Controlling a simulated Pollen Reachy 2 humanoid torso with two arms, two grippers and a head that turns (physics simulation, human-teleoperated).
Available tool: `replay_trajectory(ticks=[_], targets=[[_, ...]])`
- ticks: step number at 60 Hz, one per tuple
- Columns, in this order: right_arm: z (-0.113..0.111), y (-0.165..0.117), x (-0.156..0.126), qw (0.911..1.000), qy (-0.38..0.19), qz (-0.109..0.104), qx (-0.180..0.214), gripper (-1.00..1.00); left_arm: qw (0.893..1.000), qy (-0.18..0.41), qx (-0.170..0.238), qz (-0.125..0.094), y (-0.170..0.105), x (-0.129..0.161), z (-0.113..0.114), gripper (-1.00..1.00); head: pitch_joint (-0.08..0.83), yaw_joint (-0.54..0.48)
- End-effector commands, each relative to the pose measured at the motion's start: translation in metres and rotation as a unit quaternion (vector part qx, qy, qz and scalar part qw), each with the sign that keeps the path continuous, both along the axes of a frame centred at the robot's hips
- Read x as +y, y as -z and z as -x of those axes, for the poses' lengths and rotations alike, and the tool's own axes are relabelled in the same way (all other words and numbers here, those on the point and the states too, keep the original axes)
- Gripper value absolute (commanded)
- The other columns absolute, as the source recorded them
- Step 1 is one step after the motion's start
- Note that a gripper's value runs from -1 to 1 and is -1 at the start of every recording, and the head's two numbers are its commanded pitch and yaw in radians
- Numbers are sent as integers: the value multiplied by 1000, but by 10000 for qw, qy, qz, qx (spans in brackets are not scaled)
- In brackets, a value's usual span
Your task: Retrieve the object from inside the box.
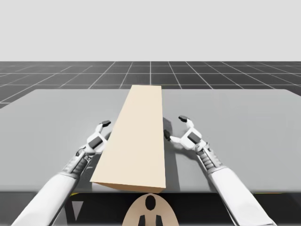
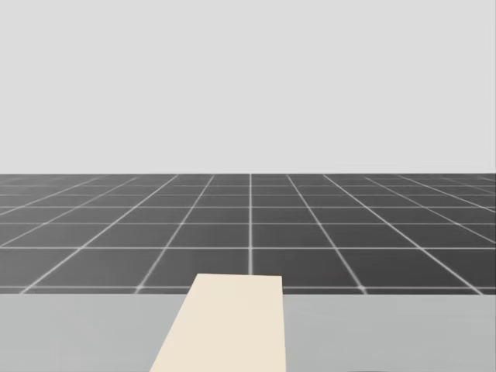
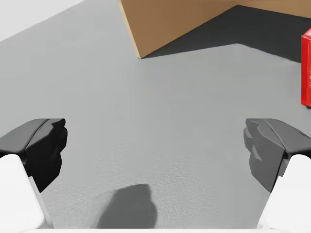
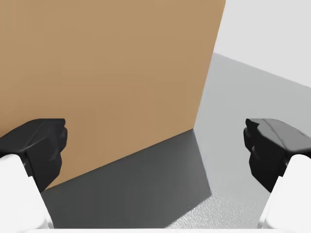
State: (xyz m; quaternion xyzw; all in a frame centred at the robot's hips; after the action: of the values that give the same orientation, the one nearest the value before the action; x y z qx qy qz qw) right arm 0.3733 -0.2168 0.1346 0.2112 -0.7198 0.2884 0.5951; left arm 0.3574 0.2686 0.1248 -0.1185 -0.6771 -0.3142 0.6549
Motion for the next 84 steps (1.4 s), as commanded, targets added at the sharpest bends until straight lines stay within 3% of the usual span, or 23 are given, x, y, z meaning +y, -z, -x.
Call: replay_trajectory(ticks=[1,10,18,22,24,27,28,29,38,45,53,61,70,71,72,74,84], targets=[[11,-2,10,9983,-564,80,-139,-1000,9965,756,-149,-338,3,-17,17,-1000,10,7],[15,-5,12,9975,-672,88,-221,-1000,9932,1072,-164,-413,2,-36,30,-1000,7,-5],[14,-6,12,9973,-671,84,-269,-1000,9889,1467,-236,-58,4,-55,36,-1000,7,-8],[15,-6,12,9971,-688,85,-304,-1000,9849,1659,-385,301,7,-67,32,-1000,5,-3],[15,-7,13,9970,-699,84,-322,-1000,9818,1728,-453,643,10,-71,29,-1000,4,1],[15,-7,13,9968,-713,84,-343,-1000,9738,1515,-633,1572,20,-84,20,-1000,2,7],[15,-7,13,9968,-714,82,-343,-1000,9737,1496,-647,1594,22,-85,18,-1000,3,9],[16,-7,13,9968,-712,82,-349,-1000,9772,1568,-555,1316,24,-85,14,-1000,4,13],[16,-8,13,9965,-732,87,-399,-1000,9803,1701,7,1006,48,-102,-6,-1000,9,23],[17,-8,14,9963,-738,93,-426,-1000,9756,2024,308,790,57,-121,-12,-1000,14,22],[18,-8,14,9959,-769,77,-470,-1000,9652,2430,498,823,56,-135,-18,-1000,19,25],[17,-6,15,9958,-763,125,-496,-1000,9415,3086,996,916,59,-154,-9,-1000,29,17],[18,-6,16,9958,-764,140,-494,-1000,9340,3310,1059,824,65,-167,-5,-1000,36,17],[18,-5,16,9958,-763,141,-494,-1000,9339,3315,1060,823,65,-167,-5,-923,36,17],[18,-5,16,9958,-756,145,-494,-1000,9339,3314,1056,830,66,-168,-4,-118,37,17],[18,-5,16,9958,-755,149,-497,-1000,9324,3349,1108,788,67,-169,-3,952,39,17],[18,-6,16,9957,-755,152,-506,-1000,9348,3286,995,904,59,-159,-1,1000,40,18]])
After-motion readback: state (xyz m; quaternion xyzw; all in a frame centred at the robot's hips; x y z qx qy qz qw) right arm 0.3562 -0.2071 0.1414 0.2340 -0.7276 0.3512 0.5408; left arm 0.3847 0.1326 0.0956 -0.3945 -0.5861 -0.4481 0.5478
